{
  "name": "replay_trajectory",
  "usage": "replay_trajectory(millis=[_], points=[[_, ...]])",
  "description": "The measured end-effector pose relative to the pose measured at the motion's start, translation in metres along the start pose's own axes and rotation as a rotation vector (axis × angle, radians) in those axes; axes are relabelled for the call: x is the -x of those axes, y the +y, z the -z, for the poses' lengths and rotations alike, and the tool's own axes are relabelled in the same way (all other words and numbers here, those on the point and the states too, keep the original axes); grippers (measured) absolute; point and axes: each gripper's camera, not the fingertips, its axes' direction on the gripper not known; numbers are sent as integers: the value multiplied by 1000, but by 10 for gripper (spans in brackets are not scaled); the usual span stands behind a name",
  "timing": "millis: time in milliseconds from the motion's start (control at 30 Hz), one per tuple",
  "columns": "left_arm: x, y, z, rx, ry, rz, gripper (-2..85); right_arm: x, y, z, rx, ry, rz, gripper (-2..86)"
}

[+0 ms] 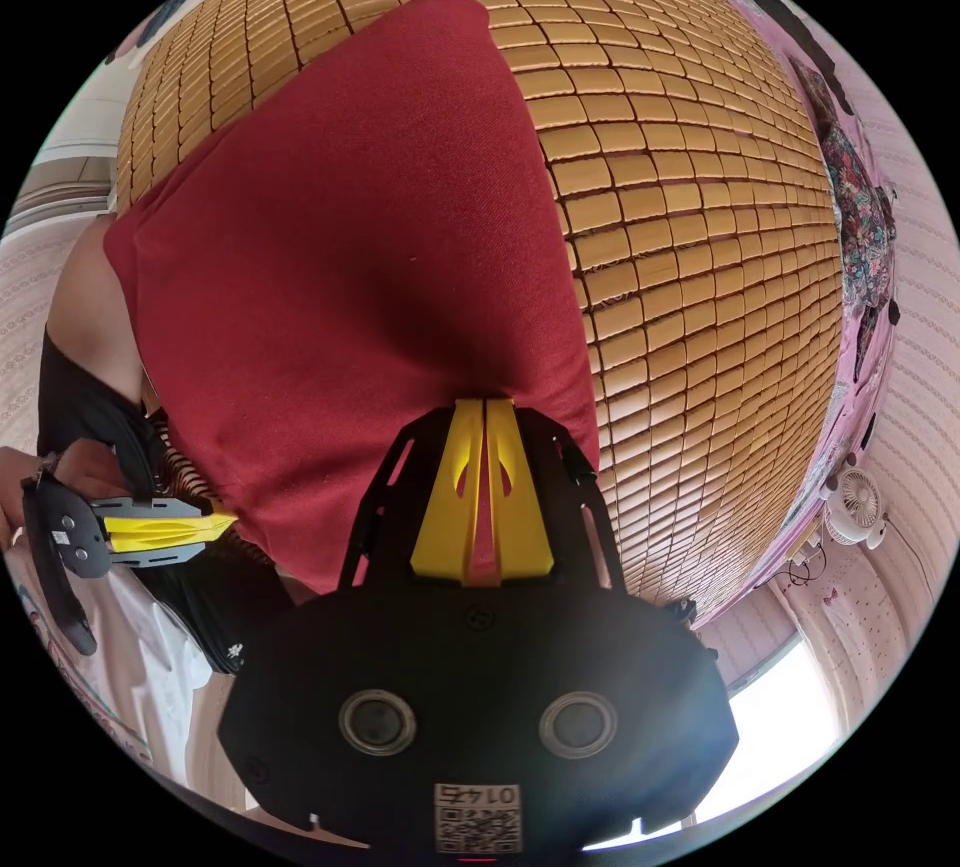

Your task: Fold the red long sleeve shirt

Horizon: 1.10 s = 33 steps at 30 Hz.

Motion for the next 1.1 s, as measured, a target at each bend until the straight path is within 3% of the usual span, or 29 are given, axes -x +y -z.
replay_trajectory(millis=[167, 300, 367, 433, 633, 900, 1000, 1100], points=[[21, -33, 17, -132, -117, 129, -7, -7, -14, -3, 34, -41, -15, -1], [44, -79, -7, -117, -236, 216, -7, -11, -14, -2, 15, -65, -29, -1], [47, -95, -22, -100, -260, 205, -7, -11, -13, -1, 9, -62, -32, -1], [49, -104, -53, 26, -293, 165, -7, -12, -13, 1, 13, -66, -48, -1], [-4, -92, -71, 38, -474, -25, -7, -13, -14, 12, 48, -67, -45, -1], [-53, -22, -65, 113, -250, 11, -7, -12, 2, 33, 85, -37, -23, 0], [-55, -8, -68, 36, -255, 36, -7, -17, 13, 44, 95, -50, -23, 0], [-60, -15, -75, 76, -283, -12, -6, -20, 28, 57, 96, -48, -37, 1]])
